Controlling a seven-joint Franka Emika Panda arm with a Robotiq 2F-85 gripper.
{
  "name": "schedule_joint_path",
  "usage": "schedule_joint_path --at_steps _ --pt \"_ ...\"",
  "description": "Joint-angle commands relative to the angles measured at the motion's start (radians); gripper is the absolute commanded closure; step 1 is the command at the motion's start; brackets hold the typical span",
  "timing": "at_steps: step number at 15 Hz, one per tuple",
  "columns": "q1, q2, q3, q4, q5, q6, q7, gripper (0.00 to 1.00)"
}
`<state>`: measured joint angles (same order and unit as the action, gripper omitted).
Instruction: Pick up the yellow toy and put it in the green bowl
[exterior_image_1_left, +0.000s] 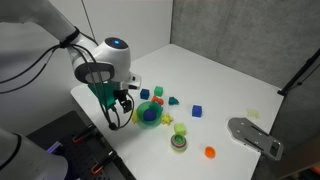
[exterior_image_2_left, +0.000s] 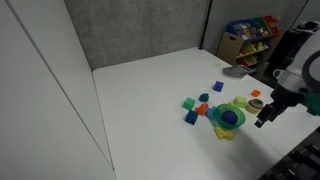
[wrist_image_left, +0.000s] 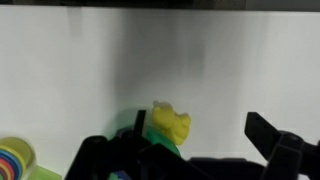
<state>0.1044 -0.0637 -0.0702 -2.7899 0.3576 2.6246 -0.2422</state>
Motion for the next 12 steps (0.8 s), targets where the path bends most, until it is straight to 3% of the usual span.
schedule_joint_path --at_steps 1,5,12 --pt "-0.01 0.025 0.04 0.004 0.086 0.019 -0.048 0.0" --pt "-0.027 0.058 0.055 0.011 0.017 0.039 0.02 0.0" --pt "-0.038 0.222 0.099 0.073 0.016 0.161 0.054 0.0"
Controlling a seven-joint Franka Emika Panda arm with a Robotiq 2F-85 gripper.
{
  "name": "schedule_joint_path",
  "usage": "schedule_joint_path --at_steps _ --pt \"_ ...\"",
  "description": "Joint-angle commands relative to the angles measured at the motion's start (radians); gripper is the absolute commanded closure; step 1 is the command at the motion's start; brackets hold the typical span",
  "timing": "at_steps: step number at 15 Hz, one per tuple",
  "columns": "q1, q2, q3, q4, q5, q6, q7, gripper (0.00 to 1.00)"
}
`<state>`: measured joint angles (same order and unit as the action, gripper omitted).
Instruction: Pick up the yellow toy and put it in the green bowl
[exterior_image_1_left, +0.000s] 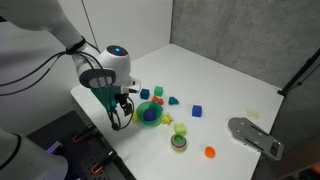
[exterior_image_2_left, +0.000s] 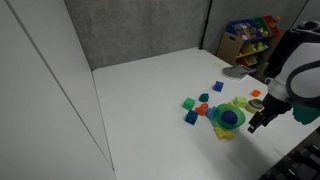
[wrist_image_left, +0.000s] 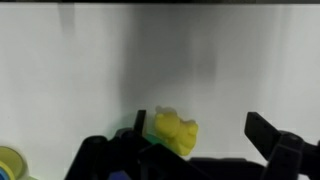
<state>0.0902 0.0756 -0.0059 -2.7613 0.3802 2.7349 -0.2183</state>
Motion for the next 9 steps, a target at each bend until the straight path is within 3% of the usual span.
schedule_joint_path --at_steps 1,9 --pt "-0.03 0.106 0.047 0.055 0.002 0.07 0.024 0.0" --pt "-0.119 0.32 0.144 0.153 -0.029 0.227 0.046 0.0"
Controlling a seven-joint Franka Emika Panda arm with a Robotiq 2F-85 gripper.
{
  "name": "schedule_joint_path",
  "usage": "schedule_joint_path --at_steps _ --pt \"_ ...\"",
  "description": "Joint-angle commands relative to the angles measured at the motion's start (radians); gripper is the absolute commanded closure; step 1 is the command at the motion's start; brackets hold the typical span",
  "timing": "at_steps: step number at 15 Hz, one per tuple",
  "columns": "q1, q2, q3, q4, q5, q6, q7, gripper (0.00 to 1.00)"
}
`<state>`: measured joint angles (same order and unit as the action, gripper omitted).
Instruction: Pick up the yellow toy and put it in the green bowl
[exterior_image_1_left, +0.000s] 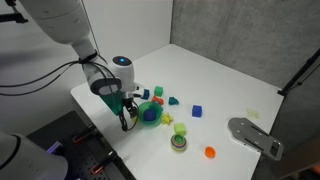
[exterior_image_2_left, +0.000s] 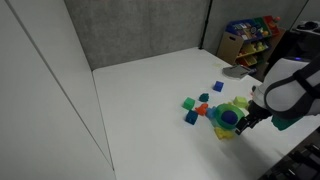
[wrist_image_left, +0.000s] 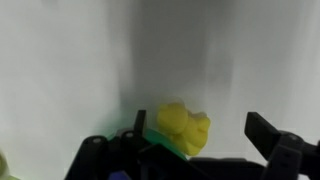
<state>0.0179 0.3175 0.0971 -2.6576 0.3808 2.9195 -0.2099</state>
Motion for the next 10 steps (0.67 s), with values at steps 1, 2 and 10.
schedule_joint_path --at_steps 1,2,10 --pt "-0.064 0.104 0.055 0.062 -0.034 0.056 0.035 0.0" --pt "-0.076 0.128 0.062 0.072 -0.042 0.068 0.039 0.0" --pt "-0.174 0.291 0.105 0.141 -0.17 0.169 0.031 0.0"
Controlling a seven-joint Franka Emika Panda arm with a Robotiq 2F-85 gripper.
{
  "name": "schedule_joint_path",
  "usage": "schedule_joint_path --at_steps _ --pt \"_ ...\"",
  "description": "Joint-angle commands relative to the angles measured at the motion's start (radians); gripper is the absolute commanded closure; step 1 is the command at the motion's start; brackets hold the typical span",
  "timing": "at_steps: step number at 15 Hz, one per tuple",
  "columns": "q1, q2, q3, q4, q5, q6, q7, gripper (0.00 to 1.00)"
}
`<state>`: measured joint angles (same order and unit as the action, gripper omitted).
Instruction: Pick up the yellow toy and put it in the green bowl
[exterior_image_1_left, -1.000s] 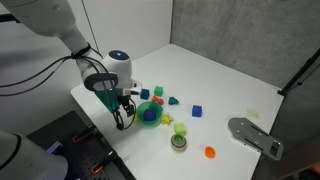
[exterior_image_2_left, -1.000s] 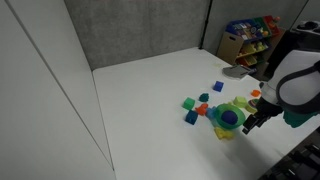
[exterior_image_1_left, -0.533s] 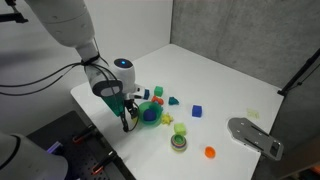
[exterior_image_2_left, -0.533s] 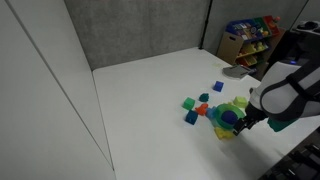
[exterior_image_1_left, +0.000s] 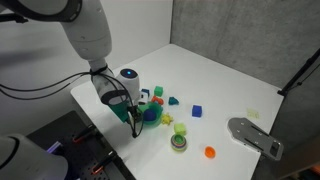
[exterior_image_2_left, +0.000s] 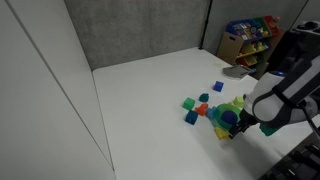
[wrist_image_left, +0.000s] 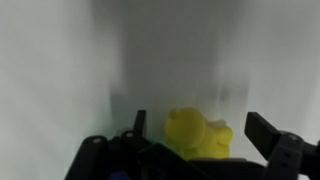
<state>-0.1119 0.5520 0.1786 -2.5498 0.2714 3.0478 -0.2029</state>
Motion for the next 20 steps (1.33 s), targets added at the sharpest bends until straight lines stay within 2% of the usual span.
schedule_joint_path --at_steps 1,4,9,10,16,18,20 --pt "-0.057 0.073 0.029 0.04 -0.078 0.053 0.023 0.0" --pt "-0.072 0.121 0.029 0.063 -0.136 0.093 0.027 0.0" --pt "-0.043 0.166 0.0 0.083 -0.224 0.173 0.041 0.0" --pt "-0.046 0.168 0.002 0.083 -0.237 0.187 0.043 0.19" --pt "-0.064 0.134 0.024 0.049 -0.277 0.185 0.072 0.66" --pt "-0.089 0.102 0.064 0.026 -0.28 0.16 0.081 0.78" --pt "-0.11 0.077 0.104 0.009 -0.282 0.154 0.088 0.81"
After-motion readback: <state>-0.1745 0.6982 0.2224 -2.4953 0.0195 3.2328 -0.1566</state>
